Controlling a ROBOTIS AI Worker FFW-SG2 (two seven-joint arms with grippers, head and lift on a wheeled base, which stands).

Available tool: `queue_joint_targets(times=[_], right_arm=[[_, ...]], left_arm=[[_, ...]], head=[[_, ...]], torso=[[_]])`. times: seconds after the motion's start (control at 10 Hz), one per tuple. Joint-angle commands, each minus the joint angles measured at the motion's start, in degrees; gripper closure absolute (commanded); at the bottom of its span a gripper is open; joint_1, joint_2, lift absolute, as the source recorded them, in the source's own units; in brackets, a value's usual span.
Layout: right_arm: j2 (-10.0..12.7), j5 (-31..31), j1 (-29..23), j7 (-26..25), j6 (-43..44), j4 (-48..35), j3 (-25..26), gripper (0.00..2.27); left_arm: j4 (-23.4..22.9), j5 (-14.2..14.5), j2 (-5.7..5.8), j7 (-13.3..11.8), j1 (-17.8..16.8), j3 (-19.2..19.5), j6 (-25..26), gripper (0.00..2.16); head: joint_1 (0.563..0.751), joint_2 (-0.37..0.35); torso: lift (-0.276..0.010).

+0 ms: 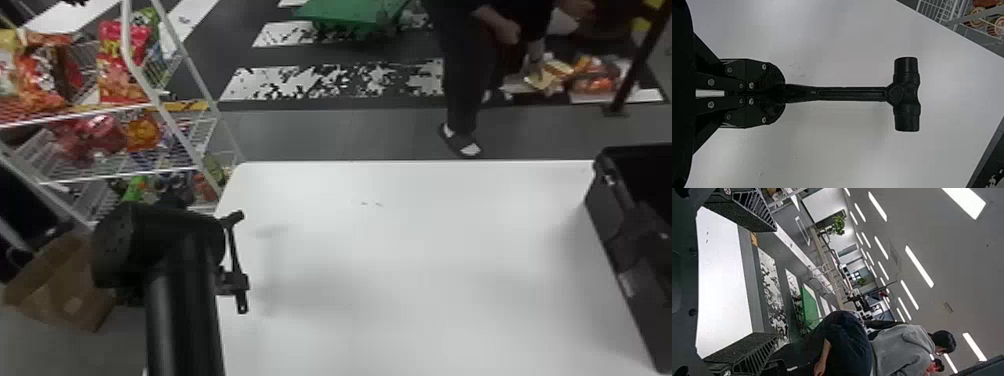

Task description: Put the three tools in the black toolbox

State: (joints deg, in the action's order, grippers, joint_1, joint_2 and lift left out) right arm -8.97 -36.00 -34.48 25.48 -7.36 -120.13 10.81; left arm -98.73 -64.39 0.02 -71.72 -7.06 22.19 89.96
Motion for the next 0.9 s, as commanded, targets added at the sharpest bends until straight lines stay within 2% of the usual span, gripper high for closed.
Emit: queue_joint_targets(times=[0.0,0.1,0.4,0.6,0.8], right_arm=[[0.10,0.23,0.11,0.00,-0.16,-0.46,0.09,0.05],[0.10,0.32,-0.07,0.00,-0.69,-1.25,0.26,0.05],[-0.17,0.23,-0.07,-0.17,-6.49,-4.86,2.37,0.05],[-0.17,1.28,-0.07,0.00,-11.06,-6.17,2.99,0.04],[-0.25,3.04,0.11,0.09,-15.63,-7.32,2.73,0.04]], left_arm=[[-2.70,3.92,-0.16,2.28,-0.24,-1.28,0.07,1.72],[-4.72,5.77,-0.16,4.66,-0.24,-2.86,0.07,1.72],[-11.93,13.24,-0.16,7.82,0.03,-6.46,0.07,1.72],[-13.60,20.09,-0.16,11.07,-0.06,-10.24,0.07,1.72],[-14.04,28.27,-0.16,15.29,-0.59,-14.37,0.07,1.72]], head=[[0.695,0.250],[0.695,0.246],[0.695,0.200],[0.695,0.165],[0.695,0.112]], torso=[[-0.055],[-0.055],[-0.055],[-0.055],[-0.055]])
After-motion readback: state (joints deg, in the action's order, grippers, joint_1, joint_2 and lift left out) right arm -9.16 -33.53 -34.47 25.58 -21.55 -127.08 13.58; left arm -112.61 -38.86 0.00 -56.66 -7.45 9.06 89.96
